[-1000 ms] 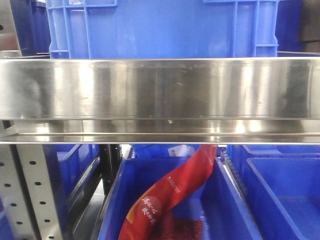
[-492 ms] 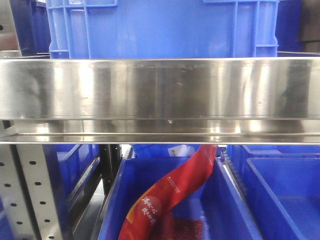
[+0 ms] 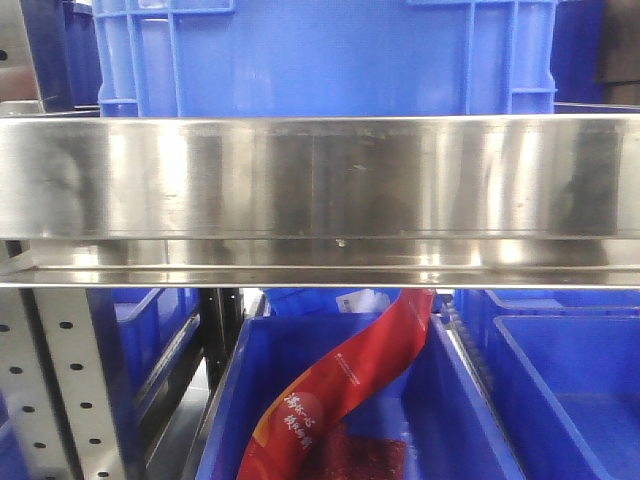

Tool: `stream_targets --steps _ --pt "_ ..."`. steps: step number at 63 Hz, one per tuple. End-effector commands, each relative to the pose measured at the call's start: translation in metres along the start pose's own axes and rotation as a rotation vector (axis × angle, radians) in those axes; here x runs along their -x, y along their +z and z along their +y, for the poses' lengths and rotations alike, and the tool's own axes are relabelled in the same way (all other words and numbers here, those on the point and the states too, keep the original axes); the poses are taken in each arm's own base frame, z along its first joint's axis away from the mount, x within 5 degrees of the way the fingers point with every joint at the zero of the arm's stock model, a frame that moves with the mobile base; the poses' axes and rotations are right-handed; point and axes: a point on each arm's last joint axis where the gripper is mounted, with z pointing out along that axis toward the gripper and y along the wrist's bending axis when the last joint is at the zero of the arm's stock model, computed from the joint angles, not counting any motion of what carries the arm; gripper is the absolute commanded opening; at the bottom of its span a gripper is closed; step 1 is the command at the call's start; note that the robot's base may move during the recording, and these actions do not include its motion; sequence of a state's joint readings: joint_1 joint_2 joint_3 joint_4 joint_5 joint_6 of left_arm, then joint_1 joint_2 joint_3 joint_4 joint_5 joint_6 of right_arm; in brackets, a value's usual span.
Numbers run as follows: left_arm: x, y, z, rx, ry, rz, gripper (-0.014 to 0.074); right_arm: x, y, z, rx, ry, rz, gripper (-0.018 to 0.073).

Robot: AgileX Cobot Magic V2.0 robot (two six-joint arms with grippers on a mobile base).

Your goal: Grab PVC pipe and place in blue bin

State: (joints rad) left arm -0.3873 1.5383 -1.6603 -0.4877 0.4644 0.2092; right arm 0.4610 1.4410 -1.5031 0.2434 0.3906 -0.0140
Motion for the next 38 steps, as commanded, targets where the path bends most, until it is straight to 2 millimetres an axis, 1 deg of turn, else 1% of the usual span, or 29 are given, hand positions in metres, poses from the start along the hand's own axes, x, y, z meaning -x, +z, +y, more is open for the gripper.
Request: stream_targets --steps 1,5,9,13,14,18,19,20,21,28,33,38 --pt "0.009 -0.01 -0.007 -0.015 0.0 -0.039 0.0398 0.012 -0.013 0.003 0.007 -0.008 -0.066 0.0368" --pt "0.013 -0.017 -0.009 -0.019 0.003 -0.054 0.036 0.017 -0.021 0.004 0.008 -0.016 -0.087 0.03" --pt "0.015 -0.021 -0.01 -0.018 0.012 -0.064 0.027 0.02 -0.026 0.005 0.003 -0.036 -0.099 0.019" --pt "0.016 -0.024 -0.011 -0.017 0.021 -0.063 0.015 0.021 -0.03 0.005 0.002 -0.042 -0.102 0.0076" --pt "0.016 -0.024 -0.011 -0.016 0.023 -0.062 0.0106 0.021 -0.031 0.006 0.002 -0.043 -0.097 0.0036" --pt "0.014 -0.024 -0.011 -0.018 0.028 -0.043 -0.0029 0.019 -0.031 0.006 0.001 -0.047 -0.077 -0.007" --pt "0.014 -0.024 -0.011 -0.017 0.03 -0.04 -0.0075 0.018 -0.031 0.006 0.001 -0.047 -0.067 -0.0109" --pt "0.014 -0.024 -0.011 -0.016 0.032 -0.04 -0.0104 0.018 -0.031 0.006 0.001 -0.047 -0.058 -0.0134" --pt "0.014 -0.024 -0.011 -0.013 0.036 -0.041 -0.0111 0.017 -0.032 0.006 0.001 -0.047 -0.053 -0.0171" --pt "0.016 -0.03 -0.013 -0.022 0.034 -0.042 -0.0111 0.018 -0.038 0.007 0.004 -0.048 -0.044 -0.0167" --pt "0.019 -0.039 -0.017 -0.032 0.035 -0.043 -0.0111 0.023 -0.048 0.009 0.008 -0.05 -0.072 -0.0167" --pt "0.022 -0.052 -0.022 -0.046 0.043 -0.034 -0.0111 0.03 -0.063 0.012 0.015 -0.053 -0.105 -0.0167"
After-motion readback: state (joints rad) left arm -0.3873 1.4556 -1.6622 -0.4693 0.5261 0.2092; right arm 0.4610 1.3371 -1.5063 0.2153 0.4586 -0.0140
